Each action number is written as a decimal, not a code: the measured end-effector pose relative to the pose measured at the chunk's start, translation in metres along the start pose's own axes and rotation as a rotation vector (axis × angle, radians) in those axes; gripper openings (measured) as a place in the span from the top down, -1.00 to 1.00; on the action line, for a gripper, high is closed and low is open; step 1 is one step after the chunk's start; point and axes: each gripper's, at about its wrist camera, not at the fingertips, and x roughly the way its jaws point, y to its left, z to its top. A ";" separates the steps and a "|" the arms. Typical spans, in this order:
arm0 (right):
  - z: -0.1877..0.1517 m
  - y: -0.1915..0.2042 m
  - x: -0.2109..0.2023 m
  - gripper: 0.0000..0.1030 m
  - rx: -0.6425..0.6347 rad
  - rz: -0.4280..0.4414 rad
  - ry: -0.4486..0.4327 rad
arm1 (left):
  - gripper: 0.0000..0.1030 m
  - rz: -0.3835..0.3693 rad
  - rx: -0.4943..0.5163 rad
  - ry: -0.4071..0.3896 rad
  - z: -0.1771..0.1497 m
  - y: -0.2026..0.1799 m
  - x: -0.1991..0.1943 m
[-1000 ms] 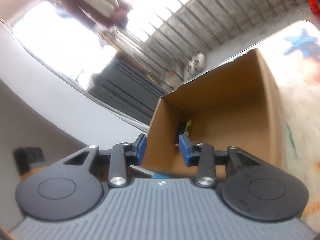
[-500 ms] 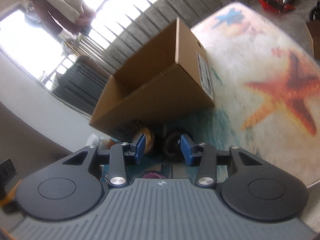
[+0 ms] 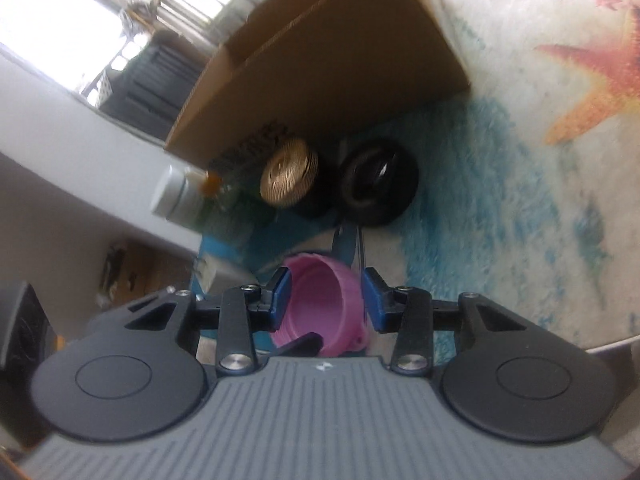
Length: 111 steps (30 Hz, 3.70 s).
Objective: Organize rigid objects
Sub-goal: 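Move the right gripper to the pink bowl and pinch its rim, then carry the pink bowl into the box and open the right gripper, then move the right gripper to the black round holder and close on it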
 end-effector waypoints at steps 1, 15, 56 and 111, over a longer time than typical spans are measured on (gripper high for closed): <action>-0.001 0.003 0.003 0.24 -0.016 -0.015 0.004 | -0.39 0.004 0.006 -0.005 -0.001 0.000 0.000; -0.011 0.019 0.019 0.77 -0.138 -0.134 0.018 | -0.55 -0.034 0.004 -0.032 -0.001 0.000 -0.016; 0.036 0.134 -0.072 0.81 -0.503 -0.073 -0.401 | -0.43 0.266 0.101 -0.438 0.072 0.003 -0.111; 0.182 0.102 -0.018 0.40 -0.209 0.151 -0.034 | -0.72 0.074 -0.221 -0.129 0.152 0.166 -0.091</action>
